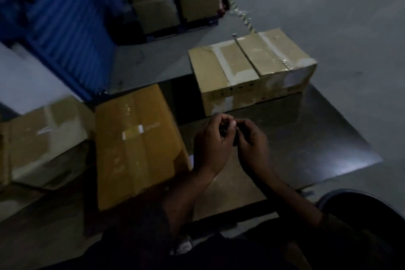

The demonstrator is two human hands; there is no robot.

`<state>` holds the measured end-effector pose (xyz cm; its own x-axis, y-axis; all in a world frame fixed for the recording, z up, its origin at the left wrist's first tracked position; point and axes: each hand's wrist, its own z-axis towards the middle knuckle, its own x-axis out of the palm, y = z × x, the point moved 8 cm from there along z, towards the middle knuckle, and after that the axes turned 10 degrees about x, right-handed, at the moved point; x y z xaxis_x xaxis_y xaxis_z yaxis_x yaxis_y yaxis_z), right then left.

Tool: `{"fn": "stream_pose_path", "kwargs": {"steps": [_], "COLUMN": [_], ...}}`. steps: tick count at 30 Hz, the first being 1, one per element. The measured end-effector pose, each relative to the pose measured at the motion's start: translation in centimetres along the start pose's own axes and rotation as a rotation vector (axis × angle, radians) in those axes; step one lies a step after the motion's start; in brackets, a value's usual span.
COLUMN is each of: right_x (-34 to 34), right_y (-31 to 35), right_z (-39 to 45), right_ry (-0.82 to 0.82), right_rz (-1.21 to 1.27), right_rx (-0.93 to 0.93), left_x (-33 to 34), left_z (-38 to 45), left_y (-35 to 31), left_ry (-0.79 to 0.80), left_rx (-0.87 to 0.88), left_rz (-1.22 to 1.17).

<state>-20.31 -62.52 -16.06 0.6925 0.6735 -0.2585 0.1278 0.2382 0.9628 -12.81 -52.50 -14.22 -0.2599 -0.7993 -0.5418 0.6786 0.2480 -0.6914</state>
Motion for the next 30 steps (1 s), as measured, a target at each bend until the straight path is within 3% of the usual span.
{"fn": "stream_pose_path", "kwargs": {"steps": [5,8,13,17,21,25,27,30], "right_x": [10.7,17.5,26.5,30.3,31.2,28.2,28.5,30.7], "right_y": [5.4,6.1,4.8,3.6,4.6,5.0,4.4,4.0], "right_z": [-0.2,-0.9,-4.4,-3.4,-1.8,-4.8,-5.3,-3.2], "right_ry": [0.222,0.370,0.588,0.589,0.588,0.463,0.482,0.530], "right_rz": [-0.134,-0.325,-0.756,-0.949,-0.900,-0.809,-0.861,-0.947], "right_rx": [-0.111,-0.209,-0.574,-0.605,-0.491,-0.522,-0.558,-0.472], "left_x": [-10.3,-14.9,-20.9,-22.5,-22.6,-22.6,-22.5,-22.5], "left_z": [0.3,-0.7,-3.1,-4.1,-4.3,-4.5,-4.5,-4.3], "left_y": [6.2,11.8,20.5,22.8,22.4,23.0,23.1,22.8], "left_ry": [-0.143,-0.121,-0.002,-0.022,-0.058,-0.065,-0.063,-0.057], "left_rx": [-0.048,-0.147,-0.285,-0.218,-0.212,-0.245,-0.236,-0.203], "left_rz": [0.128,0.189,0.416,0.473,0.429,0.375,0.364,0.345]}}
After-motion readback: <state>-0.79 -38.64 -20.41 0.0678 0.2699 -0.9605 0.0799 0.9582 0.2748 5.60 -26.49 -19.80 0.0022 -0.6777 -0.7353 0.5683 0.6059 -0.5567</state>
